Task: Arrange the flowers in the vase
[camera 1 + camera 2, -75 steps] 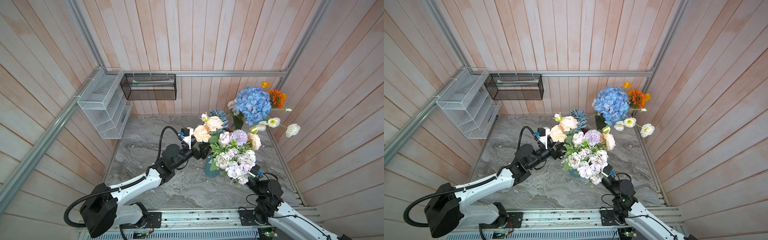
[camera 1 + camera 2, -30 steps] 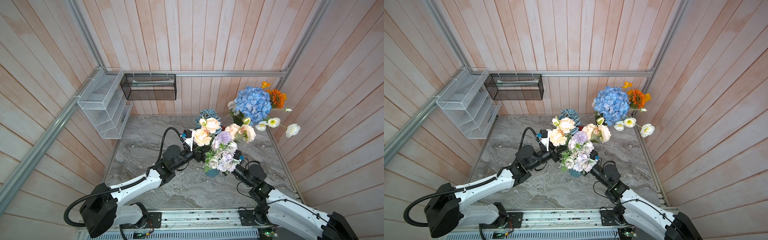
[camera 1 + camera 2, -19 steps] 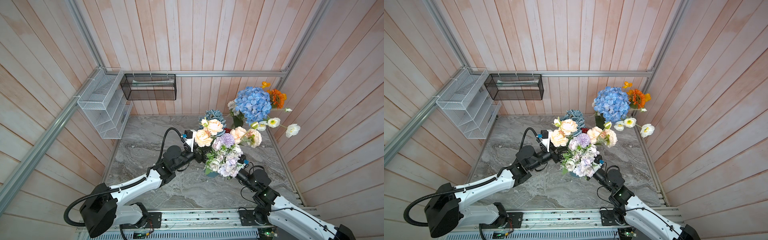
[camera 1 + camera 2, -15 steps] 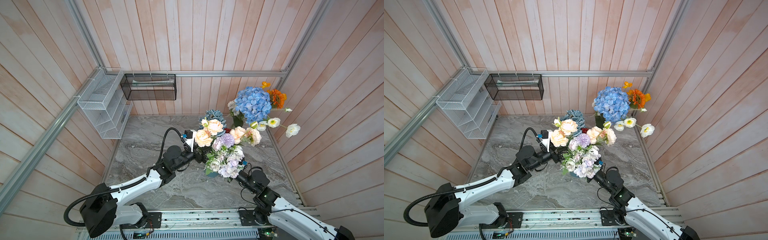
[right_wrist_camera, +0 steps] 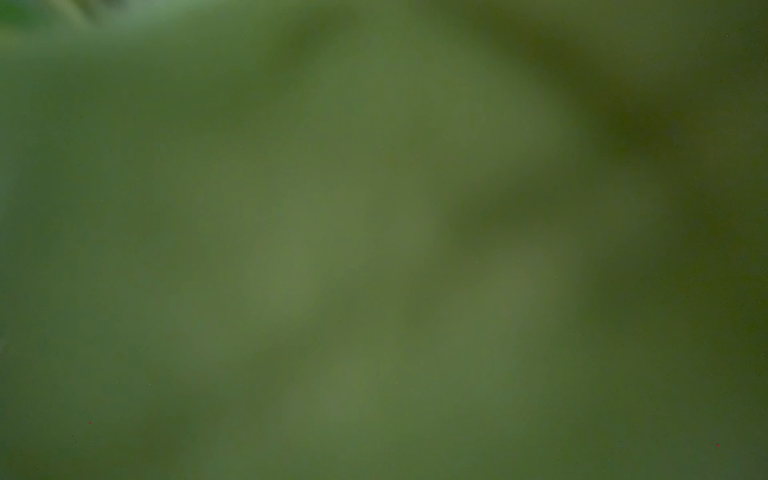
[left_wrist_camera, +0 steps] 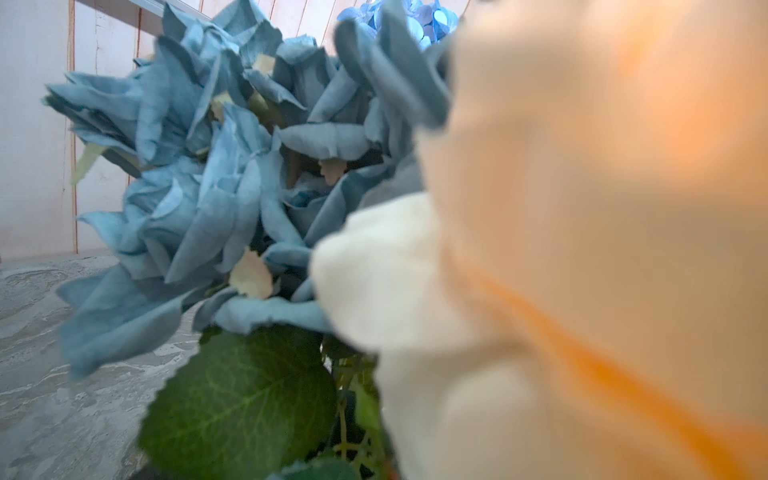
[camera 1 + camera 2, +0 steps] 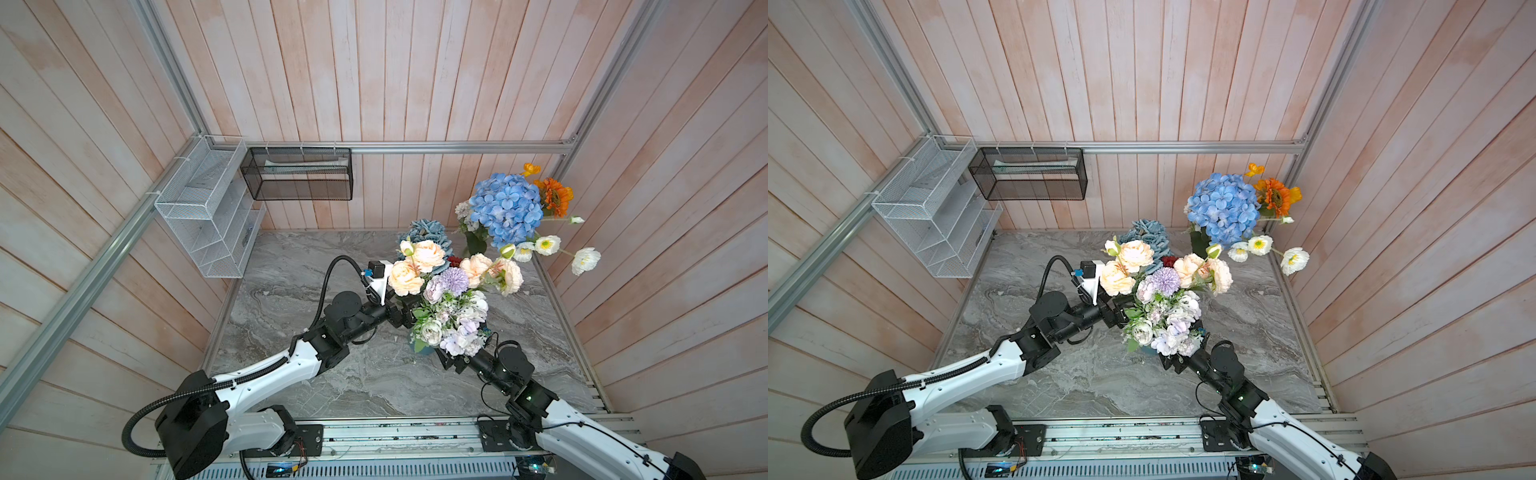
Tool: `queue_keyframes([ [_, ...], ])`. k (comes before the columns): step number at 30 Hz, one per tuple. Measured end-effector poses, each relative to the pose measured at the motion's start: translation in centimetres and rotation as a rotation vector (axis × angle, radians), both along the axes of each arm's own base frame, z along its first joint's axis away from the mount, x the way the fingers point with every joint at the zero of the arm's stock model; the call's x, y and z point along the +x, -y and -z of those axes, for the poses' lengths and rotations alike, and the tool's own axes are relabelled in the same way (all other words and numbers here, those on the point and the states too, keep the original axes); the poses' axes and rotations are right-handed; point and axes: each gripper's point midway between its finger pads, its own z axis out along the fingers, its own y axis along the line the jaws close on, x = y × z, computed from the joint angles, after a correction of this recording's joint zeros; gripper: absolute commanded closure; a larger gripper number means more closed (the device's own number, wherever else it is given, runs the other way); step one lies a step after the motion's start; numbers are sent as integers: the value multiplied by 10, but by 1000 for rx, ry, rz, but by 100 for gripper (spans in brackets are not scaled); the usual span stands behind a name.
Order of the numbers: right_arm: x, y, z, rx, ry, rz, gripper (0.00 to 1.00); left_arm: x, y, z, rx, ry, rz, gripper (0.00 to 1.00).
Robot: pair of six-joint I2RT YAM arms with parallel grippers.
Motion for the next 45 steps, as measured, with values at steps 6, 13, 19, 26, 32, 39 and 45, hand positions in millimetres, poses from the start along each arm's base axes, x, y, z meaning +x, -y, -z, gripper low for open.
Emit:
queue_keyframes([
  [6, 2, 0, -1, 15, 47, 5, 10, -21, -19, 6, 54, 0, 13, 0],
  [13, 10, -6, -5, -21, 99, 7, 9, -28, -45, 61, 164, -109, -48, 0],
  [19, 17, -12, -22, -13, 160, 8, 8, -2, -78, 111, 188, -236, -204, 0],
  [26, 20, -19, -31, -12, 214, -8, 7, 40, -65, 146, 196, -310, -255, 0],
  [32, 25, -26, -39, -18, 251, -22, 6, 68, -27, 134, 163, -277, -184, 0],
  [39, 34, -31, -38, -35, 262, -32, 6, 73, -5, 128, 148, -253, -112, 0],
  [45, 40, -39, -35, -45, 261, -51, 6, 66, 5, 132, 155, -256, -83, 0],
])
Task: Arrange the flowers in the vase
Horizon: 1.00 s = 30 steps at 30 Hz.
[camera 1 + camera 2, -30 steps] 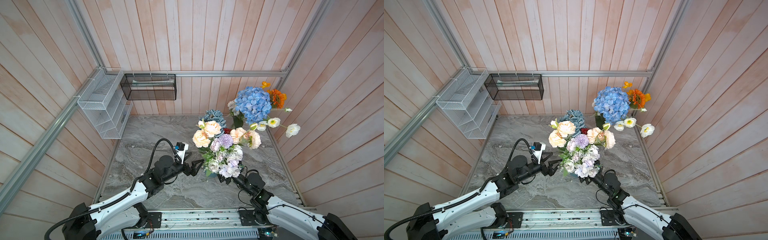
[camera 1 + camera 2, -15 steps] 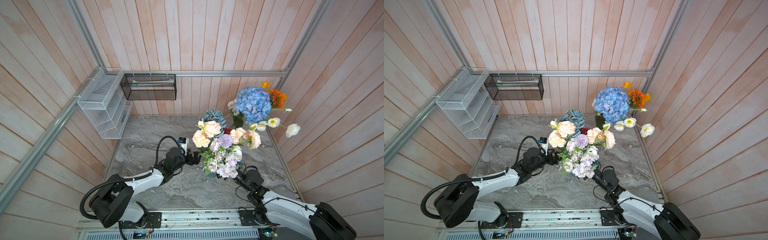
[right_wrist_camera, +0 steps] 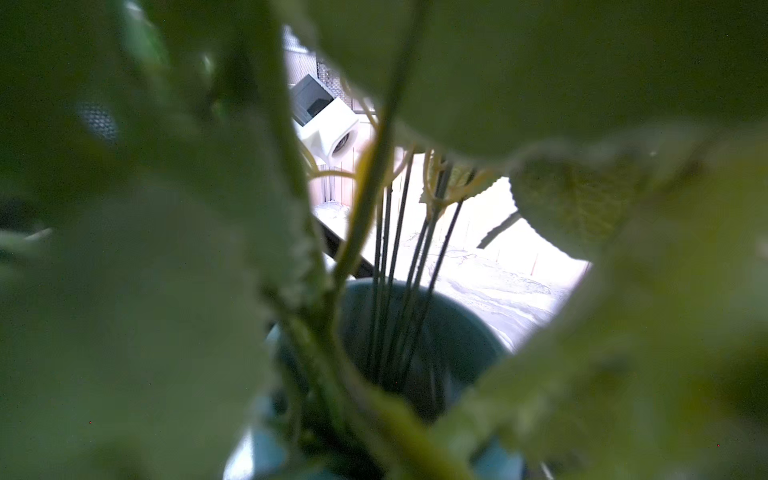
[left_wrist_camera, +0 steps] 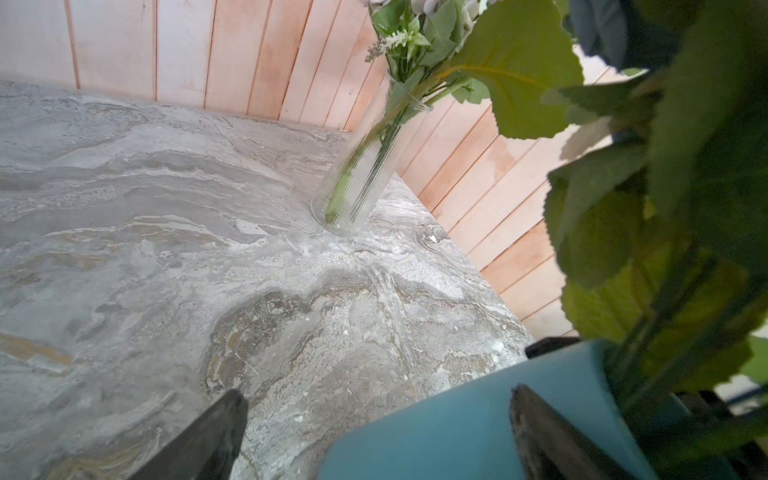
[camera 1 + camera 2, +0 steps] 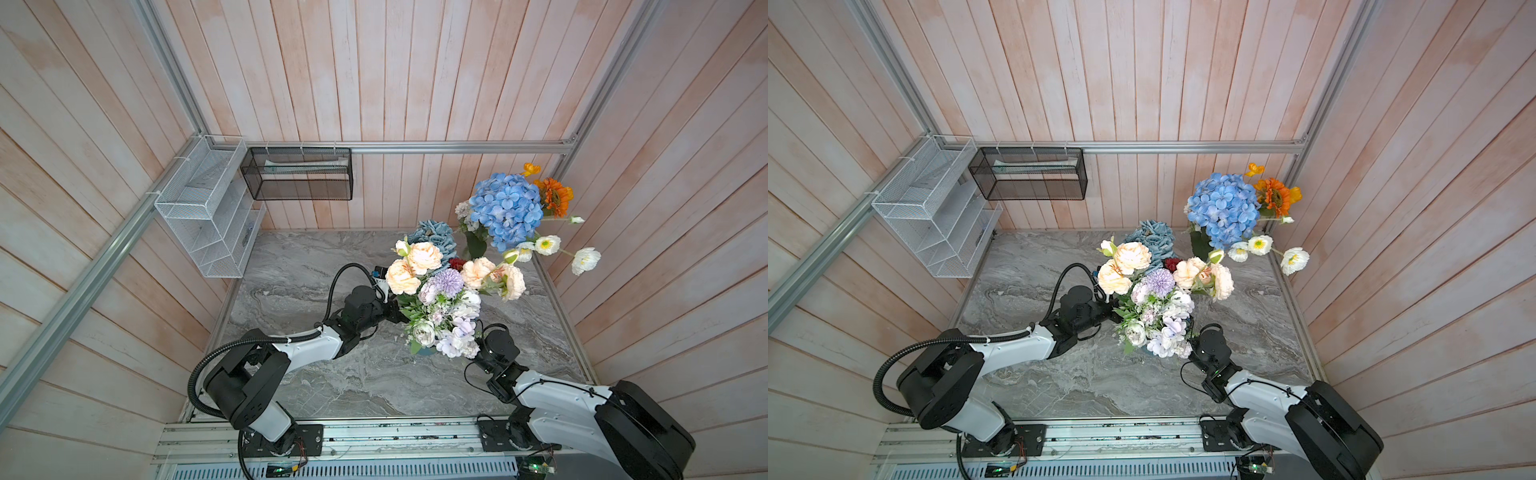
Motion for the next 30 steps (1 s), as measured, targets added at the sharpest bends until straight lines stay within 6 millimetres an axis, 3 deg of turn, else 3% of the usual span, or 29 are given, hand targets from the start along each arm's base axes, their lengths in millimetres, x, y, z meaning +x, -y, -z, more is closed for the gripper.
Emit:
queue_keyframes([
  [10, 9, -5, 2, -8, -3, 0, 19, -4, 3, -1, 4, 7, 12, 0],
  [14, 9, -5, 2, -7, -3, -3, 39, -4, 2, -3, 9, 15, 10, 0],
  [22, 9, -6, 1, -8, -3, -4, 58, -7, -4, -18, -3, 45, -7, 0],
  [25, 8, -7, 1, -9, -5, -12, 64, -3, -22, -26, -9, 61, -66, 0],
  [30, 9, -14, -1, -24, -21, -42, 71, 18, -97, -39, -8, 92, -297, 0],
])
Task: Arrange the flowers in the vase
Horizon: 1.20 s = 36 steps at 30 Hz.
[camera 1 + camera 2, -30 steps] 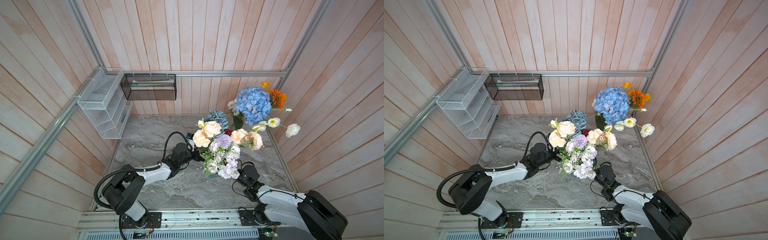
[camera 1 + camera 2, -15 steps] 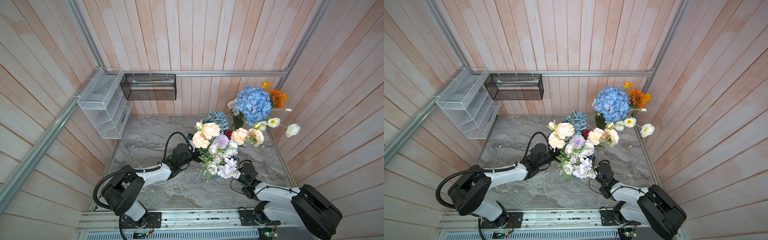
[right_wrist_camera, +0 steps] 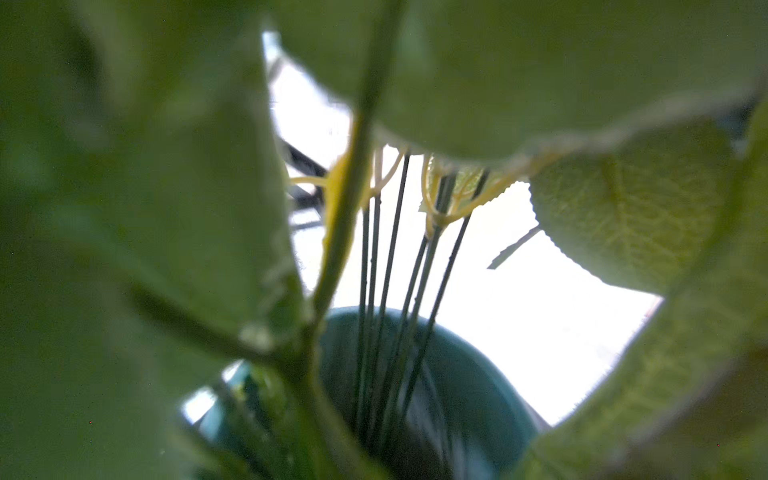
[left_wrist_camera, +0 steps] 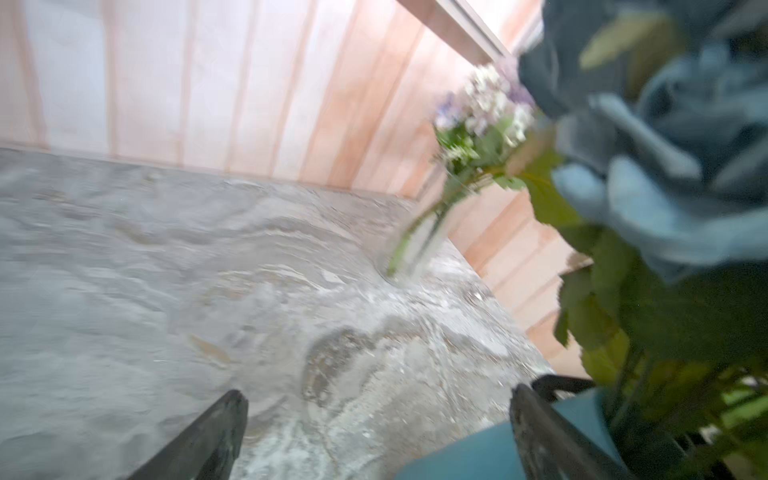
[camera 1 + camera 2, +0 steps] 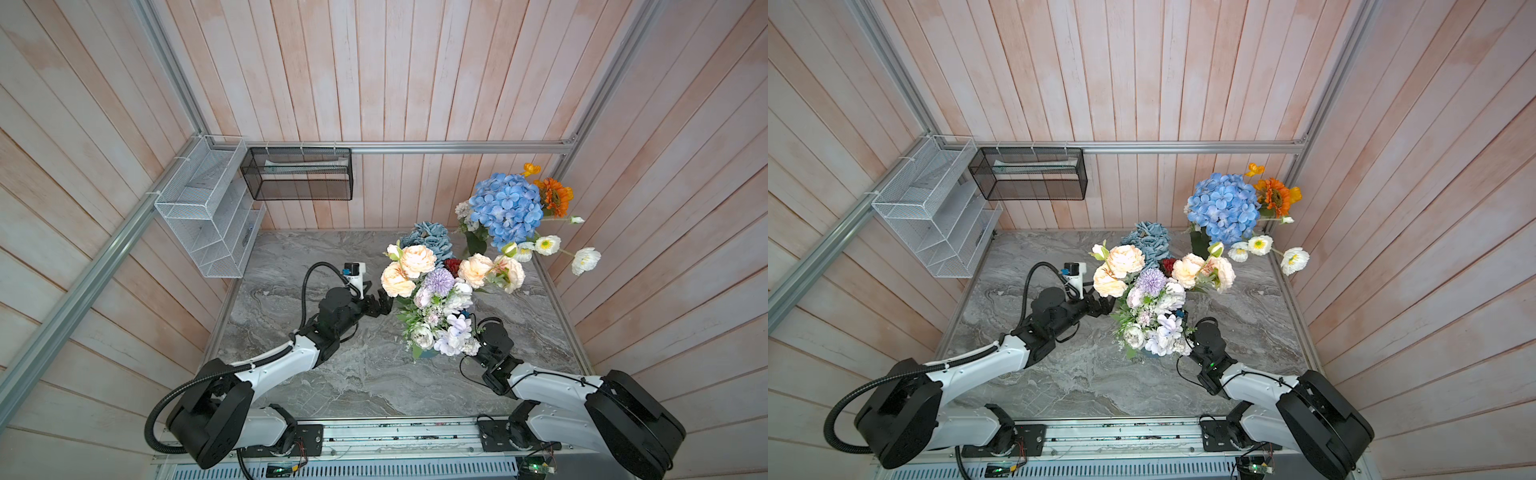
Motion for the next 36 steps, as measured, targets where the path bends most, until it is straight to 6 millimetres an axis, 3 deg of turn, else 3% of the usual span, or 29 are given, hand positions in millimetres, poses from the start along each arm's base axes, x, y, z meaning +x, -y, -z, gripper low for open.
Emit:
queue_keyframes([
  [6, 3, -17, -3, -20, -25, -59, 75, -1, -71, -7, -13, 30, -203, 0],
  [11, 19, -40, -13, -27, -24, -99, 77, -12, -101, 0, -17, 26, -293, 0],
  [20, 70, -88, -26, 6, 41, -128, 81, -22, -117, 8, -19, 11, -336, 0],
  [27, 135, -132, -31, 69, 119, -127, 79, -26, -124, 8, -20, 9, -351, 0],
  [36, 211, -156, -29, 125, 187, -100, 78, -29, -128, 13, -14, -4, -356, 0],
])
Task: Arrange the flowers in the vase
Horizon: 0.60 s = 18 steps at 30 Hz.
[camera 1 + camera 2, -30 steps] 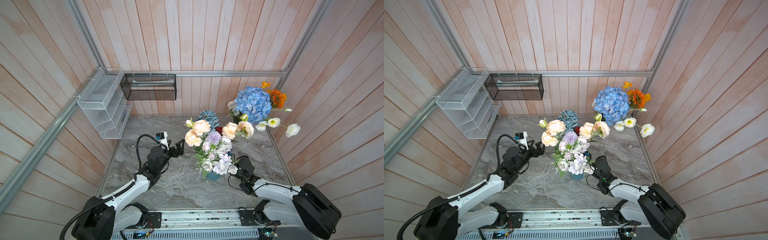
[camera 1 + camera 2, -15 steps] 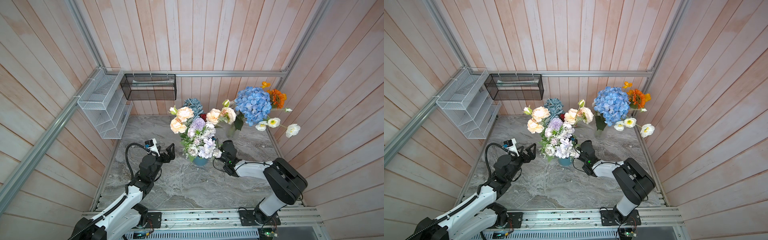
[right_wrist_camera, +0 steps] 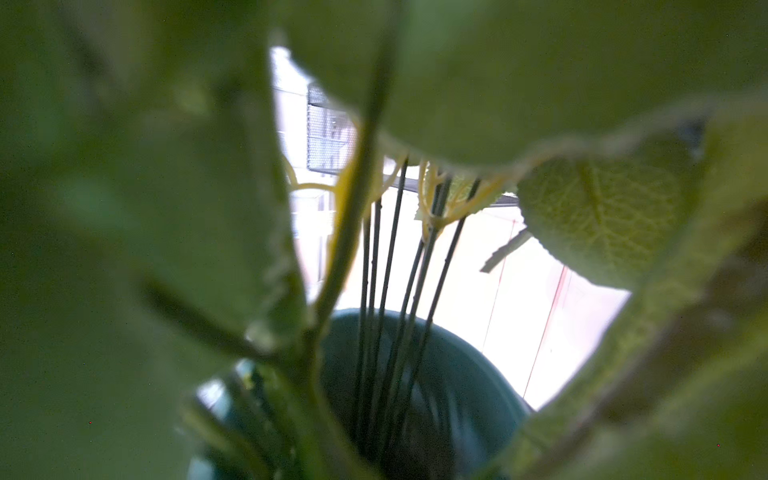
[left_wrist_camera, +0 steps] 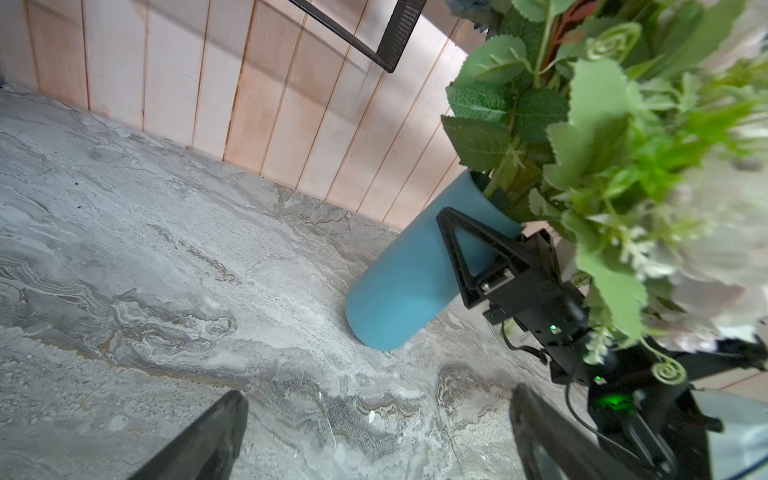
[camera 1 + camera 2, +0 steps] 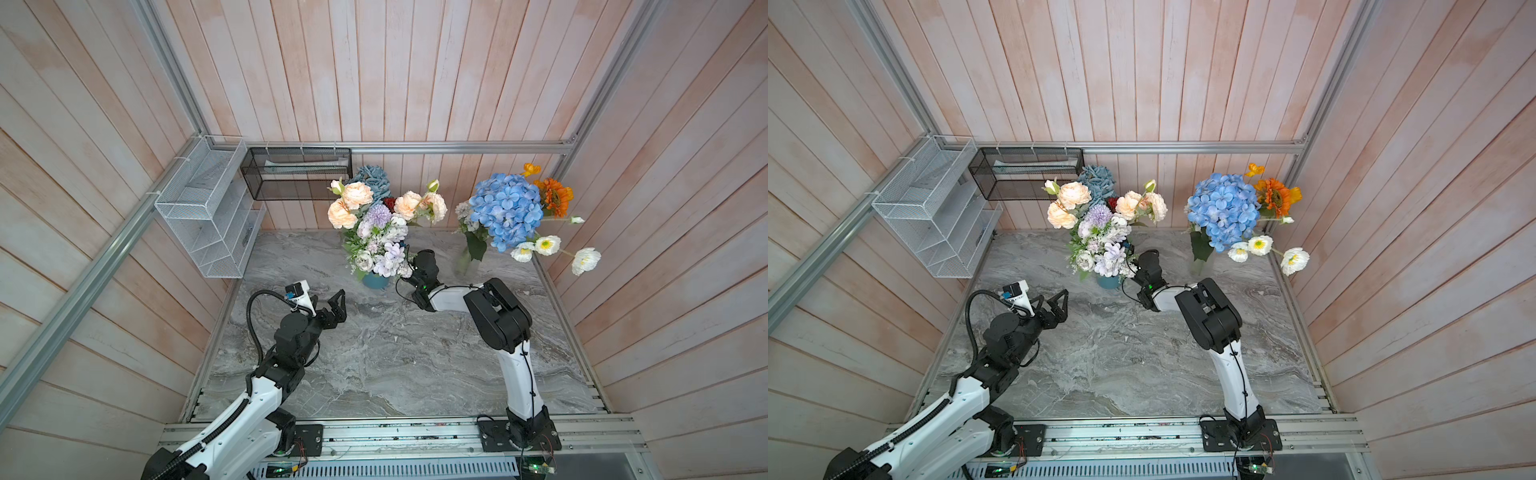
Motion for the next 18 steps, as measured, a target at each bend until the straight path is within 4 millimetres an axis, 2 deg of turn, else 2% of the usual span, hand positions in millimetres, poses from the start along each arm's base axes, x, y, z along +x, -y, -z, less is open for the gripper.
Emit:
queue_keyframes([
  [5, 19, -5, 12, -11, -16, 9, 77, -1, -1, 1, 2, -3, -2, 0],
  [8, 22, -9, 13, -10, -16, -1, 74, -1, -1, 0, 1, -2, -3, 0],
  [10, 22, -11, 13, -11, -14, -8, 69, -2, -2, -2, -1, 3, -4, 0],
  [11, 21, -11, 13, -11, -14, -10, 64, -2, -3, -3, -2, 5, -5, 0],
  [16, 21, -11, 13, -9, -16, -11, 16, -4, -4, -4, -4, 11, -7, 0],
  [18, 21, -10, 10, 1, -9, -12, 3, -4, -4, -3, -4, 10, -7, 0],
])
